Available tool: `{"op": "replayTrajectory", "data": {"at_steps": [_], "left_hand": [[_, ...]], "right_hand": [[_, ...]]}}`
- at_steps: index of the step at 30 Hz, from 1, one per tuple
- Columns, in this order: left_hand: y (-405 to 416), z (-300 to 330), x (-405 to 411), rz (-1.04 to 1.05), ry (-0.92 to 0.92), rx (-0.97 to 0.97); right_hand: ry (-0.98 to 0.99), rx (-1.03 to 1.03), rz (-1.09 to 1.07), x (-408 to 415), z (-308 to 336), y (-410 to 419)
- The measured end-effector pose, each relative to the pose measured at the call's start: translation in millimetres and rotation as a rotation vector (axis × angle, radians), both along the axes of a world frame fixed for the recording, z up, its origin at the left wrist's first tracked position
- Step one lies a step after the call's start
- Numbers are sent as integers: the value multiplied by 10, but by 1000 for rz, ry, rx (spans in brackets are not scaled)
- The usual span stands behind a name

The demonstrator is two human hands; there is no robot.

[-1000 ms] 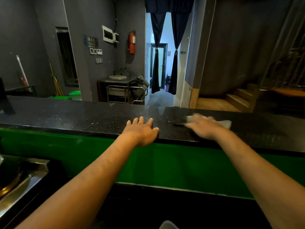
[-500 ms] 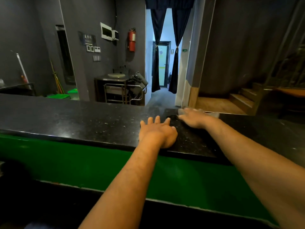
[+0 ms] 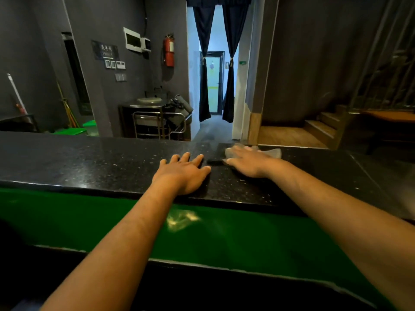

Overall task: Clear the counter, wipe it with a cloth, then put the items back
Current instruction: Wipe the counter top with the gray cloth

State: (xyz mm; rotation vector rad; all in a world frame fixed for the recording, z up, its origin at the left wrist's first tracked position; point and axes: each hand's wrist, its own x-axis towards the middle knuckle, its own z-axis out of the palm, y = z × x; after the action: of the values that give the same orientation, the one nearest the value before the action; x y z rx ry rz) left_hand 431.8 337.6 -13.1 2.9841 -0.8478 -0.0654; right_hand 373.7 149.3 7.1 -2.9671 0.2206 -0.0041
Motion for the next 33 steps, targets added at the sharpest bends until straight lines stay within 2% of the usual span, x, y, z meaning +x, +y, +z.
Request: {"op": "replayTrajectory", "data": {"at_steps": [3,5,7,9,11,16,18,21,23,25,29,33], "left_hand": [[-3,-13,-2,0,-7,9],[-10,-11,-9,-5,-11,20],[-3,-5,-15,-5,-17,25],[1,1,-27,-4,-17,14],[-1,9,-55,-1,-8,-12],[-91,59,-283,19,19,-10],[-212,48,-472,-38,22,-4],[-357,14,-699,-117,23,-6],[-392,4,-744,-131,21,-11],[-399,18,-739,-131,19,-13],[-399,3,-720,-156,16,-23],[-413,-45,-672,-205,-2,-32]], "right_hand": [[-8,22,142,-553,-119,165],[-13,91,135,-817,-152,-54],[-2,106,-34,-876,-109,-421],[10,16,-290,-829,-55,-678],[21,-54,-402,-742,-20,-632],[-57,-26,-118,-1053,-105,264],[-61,48,-71,-1242,-128,198],[-17,122,-219,-1340,-53,-328],[-18,66,-376,-1311,-22,-600],[2,-6,-432,-1189,-10,-653],[-16,-8,-217,-1181,-106,-243],[-59,132,-71,-1420,-261,-269]]}}
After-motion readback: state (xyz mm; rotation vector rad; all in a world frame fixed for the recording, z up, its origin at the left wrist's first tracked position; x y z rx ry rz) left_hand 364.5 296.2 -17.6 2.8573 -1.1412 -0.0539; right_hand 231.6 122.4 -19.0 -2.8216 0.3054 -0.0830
